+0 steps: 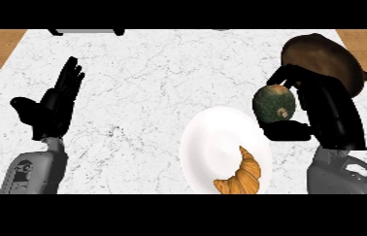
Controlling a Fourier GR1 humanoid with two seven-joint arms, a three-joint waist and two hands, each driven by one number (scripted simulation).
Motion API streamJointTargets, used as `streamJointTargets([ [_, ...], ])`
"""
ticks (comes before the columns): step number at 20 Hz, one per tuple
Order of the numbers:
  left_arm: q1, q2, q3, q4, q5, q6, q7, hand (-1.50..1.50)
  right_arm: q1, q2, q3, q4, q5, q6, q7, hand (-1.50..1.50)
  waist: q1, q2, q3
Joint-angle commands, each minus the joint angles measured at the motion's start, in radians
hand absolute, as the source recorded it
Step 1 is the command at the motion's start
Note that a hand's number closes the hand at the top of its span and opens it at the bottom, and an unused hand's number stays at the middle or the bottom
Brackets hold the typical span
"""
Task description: Pick the squash from the plate and place it in the pan
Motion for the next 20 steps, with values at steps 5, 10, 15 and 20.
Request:
streamJointTargets([
  [5,0.041,0.000,-0.016,-0.046,-0.005,-0.017,-0.011,0.00,-0.188,-0.169,-0.379,0.313,-0.251,-0.077,-0.159,1.50,0.014,0.003,0.001],
  [10,-0.076,-0.012,-0.013,0.044,-0.017,0.005,0.007,0.00,-0.299,-0.314,-0.431,0.677,-0.192,-0.217,-0.318,1.50,0.014,0.011,0.000],
  [15,-0.053,0.016,0.002,-0.019,0.010,-0.026,0.026,0.00,-0.352,-0.432,-0.432,0.966,-0.059,-0.411,-0.463,1.50,0.048,0.021,0.002],
  [20,-0.073,0.011,-0.008,0.003,0.008,-0.036,0.017,0.00,-0.464,-0.530,-0.496,1.254,-0.066,-0.509,-0.557,1.50,0.077,0.034,0.004],
])
